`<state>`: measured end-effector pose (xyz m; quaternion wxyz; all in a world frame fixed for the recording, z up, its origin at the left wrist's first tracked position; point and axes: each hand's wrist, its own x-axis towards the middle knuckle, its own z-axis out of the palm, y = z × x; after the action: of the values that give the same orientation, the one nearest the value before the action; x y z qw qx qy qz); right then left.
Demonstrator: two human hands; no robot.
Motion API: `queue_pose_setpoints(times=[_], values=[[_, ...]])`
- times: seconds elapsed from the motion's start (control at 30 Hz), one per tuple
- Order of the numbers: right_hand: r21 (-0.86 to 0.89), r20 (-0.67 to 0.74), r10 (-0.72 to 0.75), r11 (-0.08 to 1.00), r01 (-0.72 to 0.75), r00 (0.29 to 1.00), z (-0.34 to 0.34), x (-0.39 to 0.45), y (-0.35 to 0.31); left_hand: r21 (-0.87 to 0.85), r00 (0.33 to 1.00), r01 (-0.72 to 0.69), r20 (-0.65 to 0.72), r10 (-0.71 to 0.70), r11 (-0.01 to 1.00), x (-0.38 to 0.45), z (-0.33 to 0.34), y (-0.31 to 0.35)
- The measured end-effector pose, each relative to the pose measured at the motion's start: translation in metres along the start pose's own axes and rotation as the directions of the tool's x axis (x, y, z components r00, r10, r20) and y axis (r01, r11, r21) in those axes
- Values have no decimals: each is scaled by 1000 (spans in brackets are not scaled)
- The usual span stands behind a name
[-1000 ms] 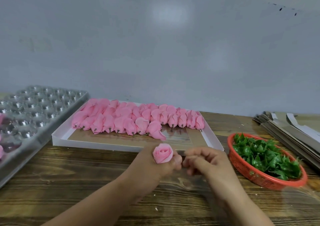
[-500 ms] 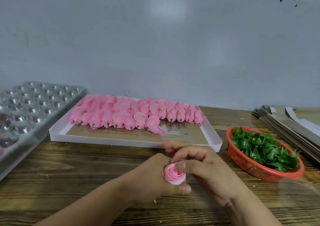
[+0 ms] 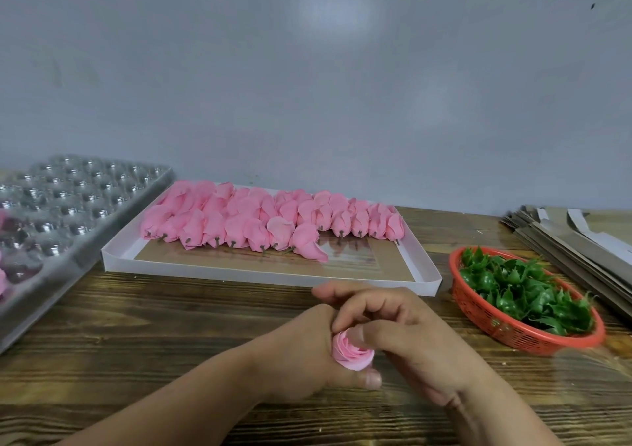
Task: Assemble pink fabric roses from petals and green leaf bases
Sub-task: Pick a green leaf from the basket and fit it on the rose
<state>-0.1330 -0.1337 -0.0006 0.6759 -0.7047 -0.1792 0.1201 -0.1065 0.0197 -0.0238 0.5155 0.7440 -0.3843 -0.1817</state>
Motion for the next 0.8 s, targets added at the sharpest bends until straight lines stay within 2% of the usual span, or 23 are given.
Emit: queue_pose_setpoints(times=[0.13, 0.23, 0.33, 0.4, 0.43, 0.6, 0.8], values=[[-41, 38, -3, 999, 5, 999, 4, 0, 0, 9, 1000, 22, 21, -22, 1000, 1, 2, -1], [-7, -11, 17, 1000, -17, 1000, 10, 2, 3, 29, 1000, 28, 14, -28, 999, 0, 3, -2], [70, -206, -9, 997, 24, 979, 16, 5, 6, 3, 996, 38, -85, -37, 999, 2, 3, -3], [2, -352, -126, 991, 135, 928, 13, 4, 5, -9, 986, 18, -163, -19, 1000, 2, 1, -4], [-55, -368, -187, 982, 179, 911, 10, 3, 2, -30, 982, 10, -190, -16, 999, 2, 0, -1], [-317, -245, -352, 910, 268, 903, 15, 0, 2, -119, 966, 7, -258, -37, 993, 3, -4, -3], [-563, -210, -507, 762, 321, 836, 16, 3, 9, -194, 964, 48, -249, -97, 980, 3, -2, -5]])
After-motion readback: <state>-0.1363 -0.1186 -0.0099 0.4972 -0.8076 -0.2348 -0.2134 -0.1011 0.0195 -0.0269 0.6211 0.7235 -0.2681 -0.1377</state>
